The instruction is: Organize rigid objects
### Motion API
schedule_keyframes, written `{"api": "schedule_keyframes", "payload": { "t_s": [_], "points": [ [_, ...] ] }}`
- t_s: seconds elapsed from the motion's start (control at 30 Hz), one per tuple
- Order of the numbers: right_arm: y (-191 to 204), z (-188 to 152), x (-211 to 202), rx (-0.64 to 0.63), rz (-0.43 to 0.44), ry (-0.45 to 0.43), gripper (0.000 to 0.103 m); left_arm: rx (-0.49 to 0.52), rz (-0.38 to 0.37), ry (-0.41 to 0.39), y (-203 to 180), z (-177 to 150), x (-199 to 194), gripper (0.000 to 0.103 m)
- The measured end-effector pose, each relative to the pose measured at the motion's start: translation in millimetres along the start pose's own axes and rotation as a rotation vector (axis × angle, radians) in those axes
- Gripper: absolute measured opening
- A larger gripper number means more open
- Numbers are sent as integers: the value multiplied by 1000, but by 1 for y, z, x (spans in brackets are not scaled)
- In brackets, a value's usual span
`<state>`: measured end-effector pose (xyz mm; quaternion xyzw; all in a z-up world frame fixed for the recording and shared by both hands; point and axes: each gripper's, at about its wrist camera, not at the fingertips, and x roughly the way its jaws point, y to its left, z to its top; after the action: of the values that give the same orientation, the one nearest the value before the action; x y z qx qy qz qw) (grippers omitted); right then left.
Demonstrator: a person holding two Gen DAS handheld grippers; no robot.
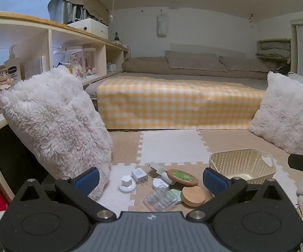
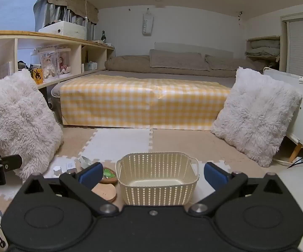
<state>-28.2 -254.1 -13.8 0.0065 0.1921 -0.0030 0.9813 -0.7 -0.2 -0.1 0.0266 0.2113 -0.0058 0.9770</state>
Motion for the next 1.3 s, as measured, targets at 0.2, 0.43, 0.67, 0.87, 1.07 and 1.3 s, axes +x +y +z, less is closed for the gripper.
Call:
{"api": "schedule_keyframes", "payload": {
  "t_s": [0.2, 0.43, 0.67, 0.87, 1.07, 1.3],
  "points": [
    [0, 0, 0, 0, 0, 2, 103, 2, -1, 2, -2, -1, -5, 103],
    [0, 0, 1, 0, -1, 2, 103, -6, -4, 10, 1, 0, -1, 103],
    [1, -1, 2, 2, 0, 4, 103, -8, -4, 12, 1, 0, 1, 103],
    [0, -1, 2, 2, 1, 5, 103, -9, -5, 13, 1, 0, 1, 103],
    [0, -1, 2, 3, 1, 6, 103, -9, -5, 13, 1, 0, 1, 103],
    [-1, -1, 2, 3, 1, 7, 103, -10, -7, 13, 1, 0, 1, 103]
  ]
}}
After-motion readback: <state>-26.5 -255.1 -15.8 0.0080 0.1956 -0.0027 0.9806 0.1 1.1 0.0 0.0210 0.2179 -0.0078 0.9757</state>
